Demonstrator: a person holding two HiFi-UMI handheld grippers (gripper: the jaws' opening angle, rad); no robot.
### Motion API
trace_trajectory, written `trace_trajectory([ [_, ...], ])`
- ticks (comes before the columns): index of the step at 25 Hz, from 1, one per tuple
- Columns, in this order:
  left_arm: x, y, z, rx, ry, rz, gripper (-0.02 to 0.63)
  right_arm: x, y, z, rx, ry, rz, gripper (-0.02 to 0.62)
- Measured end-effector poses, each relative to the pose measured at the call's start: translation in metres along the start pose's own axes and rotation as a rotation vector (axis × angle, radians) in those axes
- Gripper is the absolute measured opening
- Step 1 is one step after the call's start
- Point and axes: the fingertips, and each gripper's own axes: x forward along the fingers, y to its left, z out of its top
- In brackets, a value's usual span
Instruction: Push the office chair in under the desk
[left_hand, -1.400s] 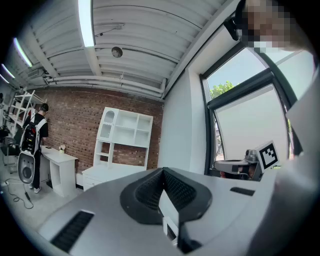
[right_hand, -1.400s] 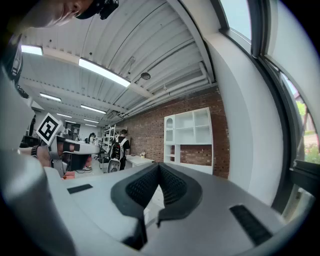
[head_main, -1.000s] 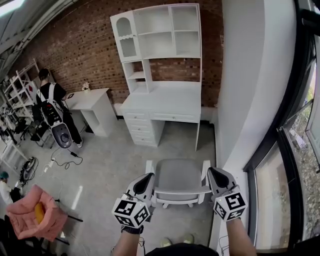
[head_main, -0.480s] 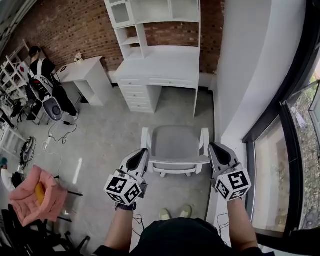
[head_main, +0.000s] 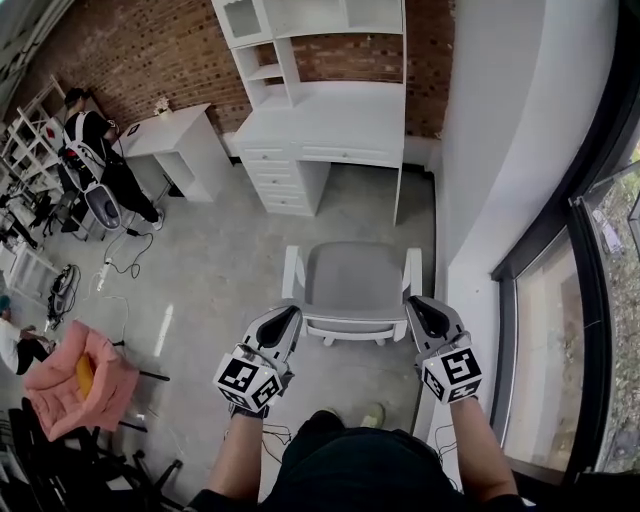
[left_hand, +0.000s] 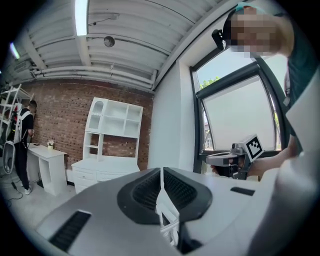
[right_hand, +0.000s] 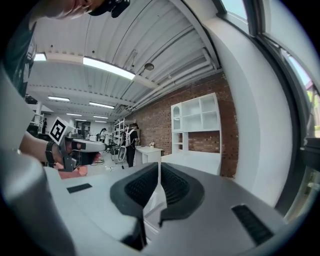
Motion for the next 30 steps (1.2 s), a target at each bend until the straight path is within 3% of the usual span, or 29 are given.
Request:
trace_trajectory([
  [6, 0.003, 0.005, -0.038, 0.044, 0.097, 0.013, 0.008, 0.009, 0.01, -0.042, -0.074, 0.09, 0.075, 0.006],
  [9, 0.008, 0.01, -0.057, 0.01, 0.127, -0.018, 0.009, 0.016, 0.014, -0.067, -0.133, 0.16, 0.101, 0.008],
  [13, 0.017, 0.015, -0.093, 0.051, 0.233, -0.068, 0.06, 0.026, 0.021, -0.102, -0.176, 0.243, 0.155, 0.02],
  [18, 0.026, 0.026, -0.141, 0.17, 0.373, -0.106, 0.116, 0.037, 0.024, -0.135, -0.252, 0.342, 0.199, 0.083],
  [23, 0.038, 0.052, -0.171, 0.239, 0.452, -0.109, 0.149, 0.05, 0.018, -0.175, -0.366, 0.45, 0.23, 0.141],
  [30, 0.042, 0.086, -0.218, 0.465, 0.615, -0.157, 0.202, 0.056, -0.007, -0.241, -0.494, 0.6, 0.211, 0.167],
])
